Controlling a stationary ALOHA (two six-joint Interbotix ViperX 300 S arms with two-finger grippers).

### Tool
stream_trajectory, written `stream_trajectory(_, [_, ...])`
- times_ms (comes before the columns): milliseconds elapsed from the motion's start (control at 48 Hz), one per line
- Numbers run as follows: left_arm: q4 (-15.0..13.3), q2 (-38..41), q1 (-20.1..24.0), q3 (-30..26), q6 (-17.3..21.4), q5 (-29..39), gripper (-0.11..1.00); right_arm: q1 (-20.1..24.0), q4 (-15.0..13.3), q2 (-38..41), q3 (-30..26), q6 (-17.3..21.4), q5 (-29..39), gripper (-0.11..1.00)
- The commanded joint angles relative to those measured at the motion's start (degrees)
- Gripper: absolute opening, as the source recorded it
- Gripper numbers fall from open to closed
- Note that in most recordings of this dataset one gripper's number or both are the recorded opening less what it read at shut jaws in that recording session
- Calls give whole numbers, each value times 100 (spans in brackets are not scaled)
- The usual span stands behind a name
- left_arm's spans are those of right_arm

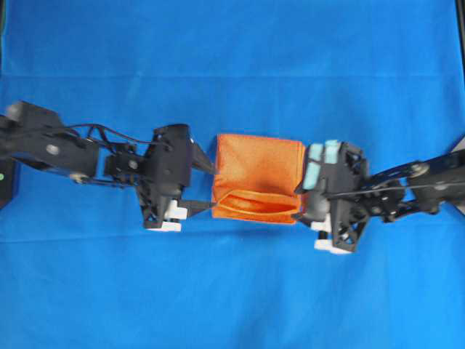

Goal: Fold the orange towel.

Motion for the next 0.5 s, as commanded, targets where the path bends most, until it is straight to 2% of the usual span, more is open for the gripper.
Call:
stream_trajectory(0, [-18,-642,-79,9,0,299,64,44,-53,-492,-88,0,255,59])
stream_trajectory(209, [-18,-1723,-123,413,9,466,64,53,-439,-1433,193,0,633,59])
stream_trajectory(334, [-9,-2408,-114,844,62,466,64,53,-677,-2039,519,26,633,59])
stream_trajectory(480, [-9,-3401,-53,1477,62,290,64,44,-809,-2786,896,26,624,59])
